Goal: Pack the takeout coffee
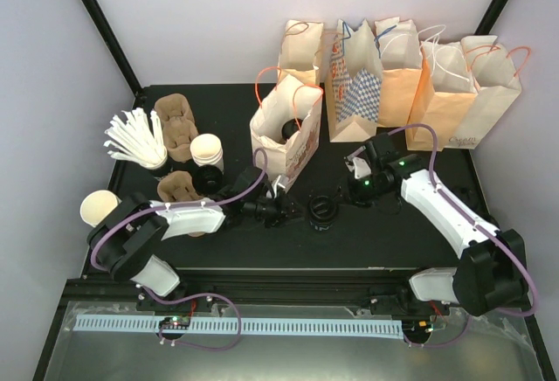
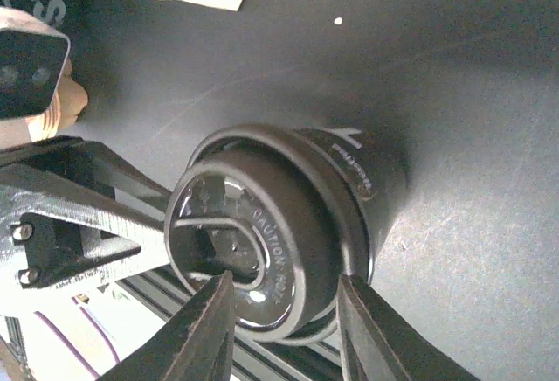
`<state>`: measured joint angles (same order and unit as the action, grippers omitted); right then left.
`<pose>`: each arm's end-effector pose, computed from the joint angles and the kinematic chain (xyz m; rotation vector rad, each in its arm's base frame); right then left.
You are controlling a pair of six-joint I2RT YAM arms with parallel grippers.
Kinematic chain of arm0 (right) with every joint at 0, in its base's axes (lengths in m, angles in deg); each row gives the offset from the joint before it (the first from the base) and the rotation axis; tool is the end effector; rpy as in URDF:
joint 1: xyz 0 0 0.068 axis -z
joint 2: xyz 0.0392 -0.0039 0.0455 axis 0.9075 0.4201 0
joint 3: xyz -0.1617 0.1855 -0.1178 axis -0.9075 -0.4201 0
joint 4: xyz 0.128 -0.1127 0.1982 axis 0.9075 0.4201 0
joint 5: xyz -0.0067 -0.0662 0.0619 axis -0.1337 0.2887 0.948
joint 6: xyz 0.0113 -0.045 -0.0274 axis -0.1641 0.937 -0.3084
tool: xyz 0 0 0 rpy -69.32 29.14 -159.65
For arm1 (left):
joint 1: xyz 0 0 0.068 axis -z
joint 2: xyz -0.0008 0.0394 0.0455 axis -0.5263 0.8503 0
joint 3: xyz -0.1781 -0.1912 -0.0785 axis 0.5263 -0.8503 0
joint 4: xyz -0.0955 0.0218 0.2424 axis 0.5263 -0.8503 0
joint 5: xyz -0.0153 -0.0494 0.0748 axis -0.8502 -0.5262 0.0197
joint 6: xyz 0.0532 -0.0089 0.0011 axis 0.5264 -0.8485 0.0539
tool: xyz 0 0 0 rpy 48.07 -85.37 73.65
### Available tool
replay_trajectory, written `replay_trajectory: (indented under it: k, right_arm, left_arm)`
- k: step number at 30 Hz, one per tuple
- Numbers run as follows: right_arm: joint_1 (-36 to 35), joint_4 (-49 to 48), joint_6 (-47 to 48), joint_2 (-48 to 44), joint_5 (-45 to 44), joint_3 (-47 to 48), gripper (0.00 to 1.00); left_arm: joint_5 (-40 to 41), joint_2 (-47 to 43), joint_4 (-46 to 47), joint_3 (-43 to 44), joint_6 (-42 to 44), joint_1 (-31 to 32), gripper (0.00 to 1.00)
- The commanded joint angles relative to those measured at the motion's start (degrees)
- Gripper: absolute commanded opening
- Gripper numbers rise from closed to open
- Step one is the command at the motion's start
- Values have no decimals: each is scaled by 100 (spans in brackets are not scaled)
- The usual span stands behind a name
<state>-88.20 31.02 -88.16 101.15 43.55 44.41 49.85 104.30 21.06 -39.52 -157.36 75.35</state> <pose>0.2128 0.1096 0.2482 -0.1080 2.8816 0.9037 0.1956 -0.2160 0.1655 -0.1348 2.6484 -1.6431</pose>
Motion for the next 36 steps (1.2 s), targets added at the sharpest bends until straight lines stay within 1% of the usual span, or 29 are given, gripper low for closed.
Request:
replay_trajectory:
  k: [1, 10, 14, 21, 25, 32, 34, 36]
  right_arm:
    - [254, -221, 193, 107, 342, 7, 35]
    - [310, -155, 459, 440, 559, 61, 26]
    - [309, -164, 483, 467, 620, -16, 24]
    - [310, -234, 482, 467, 680, -186, 24]
    - [310, -232, 483, 383, 723, -261, 27]
    - [310, -288, 459, 363, 814, -375, 31]
    - [310, -262, 461, 358, 787, -337, 31]
    - [310, -235, 472, 372, 763, -308, 31]
  left_arm:
    - [58, 144, 178, 367, -3, 30, 27]
    - [-28, 356, 125, 557, 62, 28, 24]
    - [-2, 365, -56, 605, 136, 30, 23]
    - [21, 372, -320, 629, 249, 28, 22]
    - [17, 319, -407, 624, 333, 33, 23]
    - [-101, 509, -192, 643, 270, 52, 23]
    - [-75, 519, -250, 656, 297, 53, 22]
    - [-23, 514, -378, 674, 355, 53, 18]
